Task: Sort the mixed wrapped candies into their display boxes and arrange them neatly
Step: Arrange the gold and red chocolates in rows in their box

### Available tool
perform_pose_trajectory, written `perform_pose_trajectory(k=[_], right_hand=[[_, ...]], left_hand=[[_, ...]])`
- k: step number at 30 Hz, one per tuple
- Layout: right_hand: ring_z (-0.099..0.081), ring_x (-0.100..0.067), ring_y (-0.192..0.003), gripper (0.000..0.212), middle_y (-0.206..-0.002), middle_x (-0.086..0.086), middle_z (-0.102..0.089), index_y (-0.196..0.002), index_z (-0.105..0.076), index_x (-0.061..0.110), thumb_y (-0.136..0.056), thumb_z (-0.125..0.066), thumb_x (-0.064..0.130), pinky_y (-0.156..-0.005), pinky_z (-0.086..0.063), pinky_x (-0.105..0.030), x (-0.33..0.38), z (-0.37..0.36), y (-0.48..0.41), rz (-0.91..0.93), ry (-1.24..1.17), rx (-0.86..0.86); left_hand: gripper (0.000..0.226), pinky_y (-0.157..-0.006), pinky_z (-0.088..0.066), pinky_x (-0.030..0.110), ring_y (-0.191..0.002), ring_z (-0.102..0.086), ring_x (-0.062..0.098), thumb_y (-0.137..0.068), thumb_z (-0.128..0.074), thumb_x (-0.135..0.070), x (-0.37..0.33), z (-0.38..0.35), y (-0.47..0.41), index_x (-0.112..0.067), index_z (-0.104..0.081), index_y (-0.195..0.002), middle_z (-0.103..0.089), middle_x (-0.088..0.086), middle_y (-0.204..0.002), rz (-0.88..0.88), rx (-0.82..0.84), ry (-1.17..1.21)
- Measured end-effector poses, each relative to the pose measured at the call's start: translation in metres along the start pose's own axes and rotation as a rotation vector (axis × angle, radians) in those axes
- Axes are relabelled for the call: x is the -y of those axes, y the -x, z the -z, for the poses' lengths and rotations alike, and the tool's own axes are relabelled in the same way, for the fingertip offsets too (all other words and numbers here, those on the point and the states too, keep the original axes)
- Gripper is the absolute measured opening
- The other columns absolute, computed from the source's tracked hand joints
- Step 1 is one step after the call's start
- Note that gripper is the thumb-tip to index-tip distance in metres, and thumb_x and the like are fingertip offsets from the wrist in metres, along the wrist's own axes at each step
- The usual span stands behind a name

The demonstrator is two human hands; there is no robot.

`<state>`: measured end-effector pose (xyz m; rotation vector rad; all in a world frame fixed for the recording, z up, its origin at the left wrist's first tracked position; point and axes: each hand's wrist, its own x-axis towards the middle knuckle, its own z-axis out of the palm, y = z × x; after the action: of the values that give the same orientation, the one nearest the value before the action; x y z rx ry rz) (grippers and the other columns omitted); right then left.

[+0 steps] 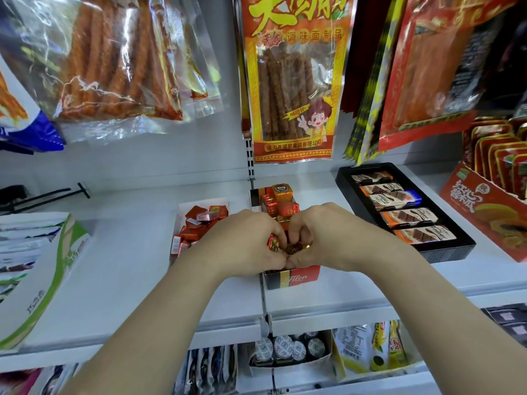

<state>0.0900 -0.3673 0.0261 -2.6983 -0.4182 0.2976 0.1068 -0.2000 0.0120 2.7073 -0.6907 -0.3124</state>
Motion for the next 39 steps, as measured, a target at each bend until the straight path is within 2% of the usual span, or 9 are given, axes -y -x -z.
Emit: perform_pose_trajectory(k=[9,15,20,25,27,30,32,36,39], right_hand=[[-0.052,-0.007,-0.08,0.026,-0.098,0.002,-0.063,-0.108,-0.071,0.027,-0.085,-0.069,0.038,-0.064,-0.04,-0.017,-0.011,0.008,0.001,0.028,-0.026,0.132],[-0.053,-0.014,-0.096,0.025,-0.094,0.008,-0.051,-0.096,-0.067,0.021,-0.083,-0.069,0.042,-0.084,-0.049,-0.031,-0.011,0.003,0.0,-0.03,-0.043,0.127],[-0.037,-0.015,-0.107,0.018,-0.093,0.01,-0.038,-0.096,-0.067,0.033,-0.082,-0.069,0.043,-0.087,-0.036,-0.028,-0.015,0.003,-0.001,-0.037,-0.002,0.136],[-0.037,-0.016,-0.109,0.021,-0.101,0.005,-0.041,-0.104,-0.066,0.034,-0.085,-0.066,0.044,-0.09,-0.037,-0.03,-0.017,0.004,-0.001,-0.031,0.023,0.103],[-0.046,-0.014,-0.104,0.028,-0.108,0.002,-0.05,-0.115,-0.064,0.031,-0.088,-0.063,0.04,-0.085,-0.04,-0.026,-0.019,0.006,-0.002,-0.035,-0.085,-0.008],[-0.063,-0.009,-0.088,0.034,-0.101,0.001,-0.067,-0.123,-0.06,0.027,-0.089,-0.065,0.029,-0.075,-0.046,-0.019,-0.017,0.007,-0.002,-0.046,-0.546,-0.082],[-0.068,-0.012,-0.088,0.037,-0.097,-0.001,-0.072,-0.124,-0.061,0.028,-0.087,-0.068,0.023,-0.079,-0.052,-0.026,-0.017,0.005,-0.003,-0.037,-0.735,-0.081],[-0.068,-0.005,-0.072,0.029,-0.079,-0.002,-0.073,-0.117,-0.066,0.021,-0.088,-0.067,0.017,-0.067,-0.047,-0.023,-0.019,0.001,-0.007,-0.089,-0.727,-0.247],[-0.066,-0.004,-0.067,0.019,-0.076,-0.005,-0.072,-0.108,-0.069,0.016,-0.089,-0.066,0.015,-0.068,-0.05,-0.025,-0.023,0.0,-0.01,-0.173,-0.744,-0.292]], left_hand=[[0.026,-0.077,-0.054,0.036,-0.091,-0.058,0.009,-0.079,-0.065,-0.043,0.002,-0.004,-0.005,-0.045,-0.067,-0.106,-0.065,-0.013,-0.105,-0.022,0.019,0.006],[0.024,-0.074,-0.053,0.035,-0.088,-0.058,0.008,-0.082,-0.065,-0.041,0.004,-0.005,-0.006,-0.044,-0.067,-0.105,-0.064,-0.014,-0.099,-0.043,0.047,0.008],[0.023,-0.076,-0.053,0.035,-0.09,-0.057,0.009,-0.083,-0.066,-0.042,0.003,-0.005,-0.006,-0.044,-0.067,-0.105,-0.064,-0.014,-0.101,-0.051,0.041,0.021],[0.026,-0.075,-0.053,0.028,-0.087,-0.058,0.006,-0.078,-0.074,-0.044,-0.002,-0.002,-0.003,-0.04,-0.068,-0.103,-0.062,-0.015,-0.097,-0.028,-0.039,0.081],[0.029,-0.075,-0.053,0.022,-0.088,-0.058,0.003,-0.074,-0.079,-0.041,-0.003,0.004,-0.003,-0.041,-0.066,-0.1,-0.062,-0.017,-0.096,0.028,-0.178,0.26],[0.035,-0.072,-0.054,0.023,-0.084,-0.061,0.003,-0.069,-0.084,-0.034,-0.005,0.004,-0.006,-0.04,-0.064,-0.097,-0.065,-0.013,-0.092,0.103,-0.333,0.495],[0.039,-0.069,-0.054,0.023,-0.079,-0.064,0.005,-0.068,-0.086,-0.028,-0.009,0.0,-0.008,-0.037,-0.063,-0.099,-0.067,-0.011,-0.086,0.117,-0.341,0.587],[0.045,-0.072,-0.058,0.028,-0.074,-0.067,0.011,-0.072,-0.082,-0.007,-0.01,-0.002,-0.013,-0.032,-0.062,-0.103,-0.069,-0.009,-0.087,0.122,-0.358,0.662],[0.04,-0.066,-0.049,0.015,-0.072,-0.059,0.006,-0.076,-0.079,-0.009,-0.005,-0.003,-0.015,-0.035,-0.064,-0.103,-0.065,-0.012,-0.091,0.12,-0.397,0.476]])
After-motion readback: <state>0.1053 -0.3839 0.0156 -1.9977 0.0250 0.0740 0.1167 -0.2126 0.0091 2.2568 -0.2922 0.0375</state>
